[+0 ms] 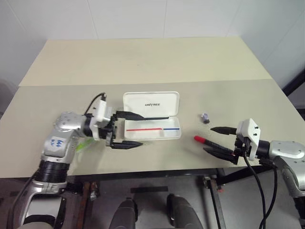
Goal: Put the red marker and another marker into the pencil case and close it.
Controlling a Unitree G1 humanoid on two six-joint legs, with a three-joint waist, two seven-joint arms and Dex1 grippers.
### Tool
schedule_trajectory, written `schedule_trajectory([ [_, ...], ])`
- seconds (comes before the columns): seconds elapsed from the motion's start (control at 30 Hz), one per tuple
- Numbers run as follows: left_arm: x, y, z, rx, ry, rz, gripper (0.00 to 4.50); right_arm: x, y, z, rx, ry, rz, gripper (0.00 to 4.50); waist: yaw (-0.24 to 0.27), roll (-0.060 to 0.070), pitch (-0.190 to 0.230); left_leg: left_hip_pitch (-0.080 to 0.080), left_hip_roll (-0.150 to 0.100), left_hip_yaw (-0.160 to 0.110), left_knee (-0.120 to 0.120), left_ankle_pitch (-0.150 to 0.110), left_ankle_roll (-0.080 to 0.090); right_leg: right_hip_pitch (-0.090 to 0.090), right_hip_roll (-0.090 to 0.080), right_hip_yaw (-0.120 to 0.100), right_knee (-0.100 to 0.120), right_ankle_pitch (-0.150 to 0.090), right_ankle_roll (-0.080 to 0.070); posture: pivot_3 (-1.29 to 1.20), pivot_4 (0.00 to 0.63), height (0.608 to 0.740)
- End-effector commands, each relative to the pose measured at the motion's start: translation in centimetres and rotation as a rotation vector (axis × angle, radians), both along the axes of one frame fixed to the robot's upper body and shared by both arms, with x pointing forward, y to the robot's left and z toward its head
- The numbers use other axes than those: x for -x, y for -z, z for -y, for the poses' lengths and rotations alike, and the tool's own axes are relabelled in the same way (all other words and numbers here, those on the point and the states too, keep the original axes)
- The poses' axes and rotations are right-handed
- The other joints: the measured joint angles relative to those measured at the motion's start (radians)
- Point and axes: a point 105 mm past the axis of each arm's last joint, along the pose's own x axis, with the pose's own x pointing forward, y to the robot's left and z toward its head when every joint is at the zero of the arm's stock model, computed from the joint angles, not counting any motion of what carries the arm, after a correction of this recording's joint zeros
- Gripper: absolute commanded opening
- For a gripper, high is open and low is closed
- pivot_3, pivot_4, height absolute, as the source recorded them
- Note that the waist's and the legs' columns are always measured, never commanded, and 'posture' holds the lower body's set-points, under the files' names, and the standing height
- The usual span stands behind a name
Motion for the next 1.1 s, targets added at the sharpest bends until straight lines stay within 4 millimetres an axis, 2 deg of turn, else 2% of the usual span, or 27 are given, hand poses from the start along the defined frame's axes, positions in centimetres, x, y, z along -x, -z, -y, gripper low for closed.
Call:
schedule_trajectory([
  [0.03,-0.4,-0.7,-2.2,0.001,-0.067,0.043,4.47,-0.1,0.5,0.4,-0.035,0.005,-0.005,4.5,-0.001,0.0,0.0,0.0,0.0,0.0,0.0,0.0,0.0,0.0,0.0,0.0,0.0,0.0,0.0,0.0,0.15,0.74],
  [0.1,-0.9,-0.7,-3.7,-0.003,-0.131,0.049,4.47,-0.2,1.4,0.6,-0.059,0.008,-0.035,4.5,-0.002,0.0,0.0,0.0,0.0,0.0,0.0,0.0,0.0,0.0,0.0,0.0,0.0,0.0,0.0,0.0,0.15,0.74],
  [0.23,-1.1,-0.3,-4.7,-0.018,-0.162,0.06,4.47,-0.1,2.5,0.7,-0.053,-0.006,-0.069,4.5,-0.001,0.001,0.0,0.0,0.0,0.0,-0.001,0.0,0.0,-0.001,0.0,0.0,0.0,0.0,0.0,0.0,0.15,0.74],
  [0.3,-1.0,0.0,-5.8,-0.038,-0.188,0.056,4.5,-0.2,3.2,0.7,-0.039,-0.02,-0.082,4.1,-0.001,0.0,0.0,0.0,0.0,0.0,-0.001,0.0,0.0,0.0,-0.001,0.0,0.0,0.0,0.0,0.0,0.15,0.74],
  [0.4,-1.1,0.1,-6.5,-0.05,-0.213,0.055,4.5,-0.5,3.3,0.5,-0.04,-0.038,-0.064,3.16,-0.003,0.0,0.0,0.0,0.0,0.0,-0.001,0.0,0.0,0.0,-0.001,0.0,0.0,0.0,0.0,0.0,0.15,0.74],
  [0.6,-1.2,0.0,-6.8,-0.052,-0.228,0.064,4.5,-0.5,3.0,-0.1,-0.04,-0.085,-0.032,0.88,-0.002,0.0,0.0,0.001,0.0,0.0,0.0,0.0,0.0,0.0,0.0,0.0,0.001,0.0,0.0,0.0,0.15,0.74],
  [0.73,-1.2,0.2,-6.7,-0.054,-0.222,0.062,4.5,-0.7,1.8,-1.5,-0.029,-0.131,0.044,0.05,-0.004,0.0,0.0,0.001,0.0,0.0,0.0,0.0,0.0,0.0,0.0,0.0,0.001,0.0,0.0,0.0,0.15,0.74],
  [0.97,-1.3,0.5,-6.7,-0.058,-0.224,0.062,4.5,-0.8,-3.9,-5.5,-0.03,-0.289,0.213,0.05,-0.003,0.001,0.001,0.0,0.001,0.0,0.0,0.0,0.0,-0.001,0.0,0.0,0.002,0.0,0.0,0.0,0.15,0.74],
  [1.1,-1.3,0.6,-6.7,-0.055,-0.227,0.063,4.5,-0.7,-5.1,-6.4,-0.014,-0.332,0.223,0.05,0.002,0.001,0.001,0.0,0.001,-0.001,-0.001,0.0,-0.001,-0.001,0.0,-0.001,0.001,0.0,0.0,0.0,0.15,0.74],
])
